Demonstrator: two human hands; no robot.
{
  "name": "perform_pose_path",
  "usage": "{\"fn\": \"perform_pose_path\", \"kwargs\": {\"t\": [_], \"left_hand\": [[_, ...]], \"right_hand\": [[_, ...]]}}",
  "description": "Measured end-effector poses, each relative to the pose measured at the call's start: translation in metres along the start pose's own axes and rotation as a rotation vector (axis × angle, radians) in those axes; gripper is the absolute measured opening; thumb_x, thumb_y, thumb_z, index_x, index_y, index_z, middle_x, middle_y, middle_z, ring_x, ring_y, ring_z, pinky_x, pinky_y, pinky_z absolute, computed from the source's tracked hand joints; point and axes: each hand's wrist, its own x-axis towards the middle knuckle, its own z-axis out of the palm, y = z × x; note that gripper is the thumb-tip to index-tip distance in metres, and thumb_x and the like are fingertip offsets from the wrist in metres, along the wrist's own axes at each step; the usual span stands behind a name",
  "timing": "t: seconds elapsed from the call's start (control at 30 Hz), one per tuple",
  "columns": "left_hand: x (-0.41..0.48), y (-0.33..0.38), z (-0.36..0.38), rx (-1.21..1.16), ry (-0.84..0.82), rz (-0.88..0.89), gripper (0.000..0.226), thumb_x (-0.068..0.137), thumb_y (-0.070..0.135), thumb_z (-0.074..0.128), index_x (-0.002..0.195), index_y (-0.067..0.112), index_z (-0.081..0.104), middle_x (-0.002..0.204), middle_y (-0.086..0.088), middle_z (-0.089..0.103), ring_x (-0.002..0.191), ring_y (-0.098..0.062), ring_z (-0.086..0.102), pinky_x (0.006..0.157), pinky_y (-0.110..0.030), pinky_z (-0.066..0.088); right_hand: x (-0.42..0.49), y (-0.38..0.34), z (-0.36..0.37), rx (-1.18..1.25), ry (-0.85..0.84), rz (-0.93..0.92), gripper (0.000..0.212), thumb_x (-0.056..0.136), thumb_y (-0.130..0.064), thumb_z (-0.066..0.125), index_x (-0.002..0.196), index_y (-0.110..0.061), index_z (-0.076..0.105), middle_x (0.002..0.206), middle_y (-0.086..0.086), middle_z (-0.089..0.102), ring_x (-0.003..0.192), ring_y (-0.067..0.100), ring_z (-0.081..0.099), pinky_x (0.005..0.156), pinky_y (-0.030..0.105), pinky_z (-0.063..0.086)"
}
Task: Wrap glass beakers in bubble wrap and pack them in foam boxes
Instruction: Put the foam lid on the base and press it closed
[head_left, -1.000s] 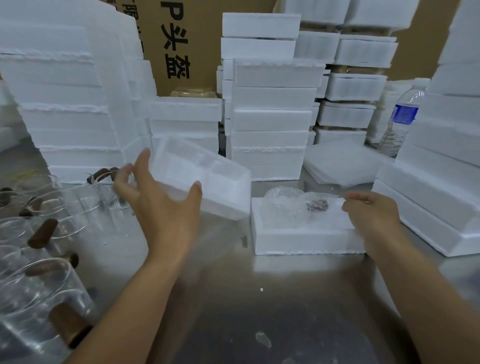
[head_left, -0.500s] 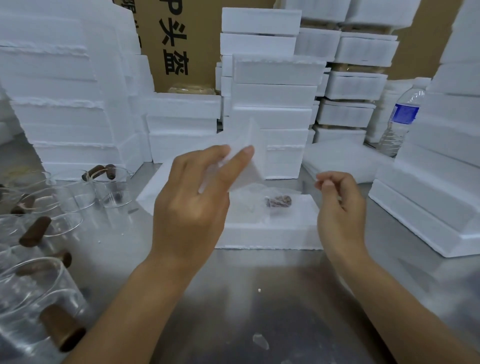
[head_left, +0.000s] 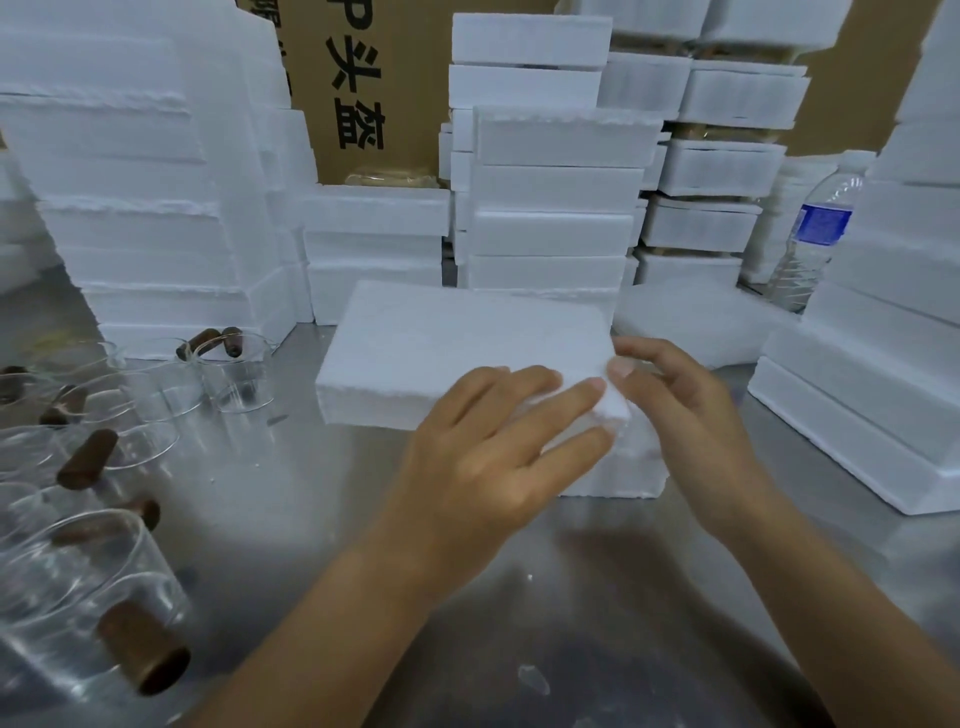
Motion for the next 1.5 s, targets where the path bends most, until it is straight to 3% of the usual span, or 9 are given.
{"fn": "perform_pose_path", "kwargs": {"t": [0.17,0.37,0.5,0.63,0.77,1.07,1.2,1.33,1.5], "left_hand": [[-0.004,-0.001,0.001,-0.113,0.051,-0.230,0.019,0.087,0.016,0.067,0.102,0.007,0.072,0.109,-0.013,0.068,0.100,-0.029,0.063,0.091,-0.038,0.046],[-0.002,-0.009,-0.009,-0.455,0.141,-1.055,0.029,0.089,0.022,0.056,0.117,0.023,0.049,0.122,0.007,0.048,0.116,-0.005,0.042,0.096,-0.004,0.027],[-0.005,-0.011,-0.002,-0.908,-0.035,-1.580,0.024,0.094,0.029,0.052,0.117,0.025,0.054,0.122,0.008,0.058,0.107,-0.005,0.054,0.088,-0.018,0.039],[-0.005,-0.010,-0.005,-1.051,-0.071,-1.448,0.021,0.094,0.029,0.051,0.110,0.038,0.060,0.108,0.020,0.066,0.106,0.000,0.059,0.091,-0.020,0.042],[-0.009,-0.011,-0.004,-0.935,-0.168,-1.264,0.024,0.096,0.035,0.048,0.105,0.058,0.050,0.120,0.020,0.059,0.112,0.005,0.052,0.094,-0.017,0.038],[-0.014,-0.014,-0.001,-0.913,-0.121,-1.242,0.031,0.081,0.059,0.031,0.105,0.052,0.050,0.111,0.030,0.058,0.106,0.021,0.048,0.083,0.005,0.033],[-0.017,-0.014,0.002,-0.871,-0.089,-1.283,0.035,0.084,0.058,0.030,0.104,0.041,0.054,0.108,0.020,0.060,0.100,0.013,0.051,0.077,0.005,0.033],[-0.020,-0.014,0.005,-0.825,-0.100,-1.301,0.031,0.092,0.049,0.032,0.105,0.030,0.052,0.104,0.011,0.058,0.093,0.003,0.051,0.074,0.002,0.033],[-0.021,-0.009,0.005,-0.794,-0.110,-1.289,0.030,0.089,0.053,0.027,0.098,0.034,0.048,0.098,0.011,0.053,0.087,0.003,0.048,0.071,0.002,0.031]], "right_hand": [[0.009,0.005,-0.012,0.055,0.110,0.078,0.016,0.077,-0.028,0.071,0.093,-0.023,0.072,0.082,-0.004,0.075,0.076,0.008,0.068,0.077,0.027,0.050],[0.022,0.017,-0.033,0.103,0.268,0.302,0.015,0.065,-0.041,0.072,0.065,-0.026,0.074,0.070,-0.009,0.067,0.076,0.013,0.060,0.078,0.031,0.045],[0.024,0.022,-0.029,0.142,0.332,0.428,0.034,0.055,-0.044,0.074,0.077,-0.020,0.065,0.078,0.000,0.068,0.079,0.018,0.061,0.083,0.035,0.047],[0.024,0.024,-0.027,0.145,0.348,0.430,0.038,0.058,-0.047,0.073,0.083,-0.020,0.065,0.087,0.002,0.069,0.086,0.020,0.063,0.091,0.037,0.047],[0.024,0.027,-0.026,0.101,0.309,0.417,0.043,0.057,-0.054,0.069,0.087,-0.022,0.066,0.094,0.001,0.068,0.089,0.018,0.062,0.087,0.034,0.046],[0.025,0.029,-0.024,0.000,0.248,0.328,0.025,0.076,-0.044,0.057,0.096,-0.034,0.069,0.107,-0.006,0.067,0.098,0.019,0.058,0.089,0.035,0.044],[0.022,0.025,-0.022,0.012,0.214,0.315,0.044,0.063,-0.047,0.054,0.104,-0.040,0.068,0.117,-0.007,0.065,0.107,0.020,0.059,0.100,0.042,0.042],[0.021,0.024,-0.023,-0.003,0.203,0.306,0.037,0.069,-0.045,0.055,0.103,-0.040,0.069,0.115,-0.008,0.066,0.105,0.017,0.060,0.101,0.042,0.043],[0.021,0.028,-0.019,0.150,0.145,0.320,0.025,0.088,-0.032,0.048,0.100,-0.034,0.070,0.113,-0.002,0.069,0.095,0.015,0.063,0.083,0.032,0.044]]}}
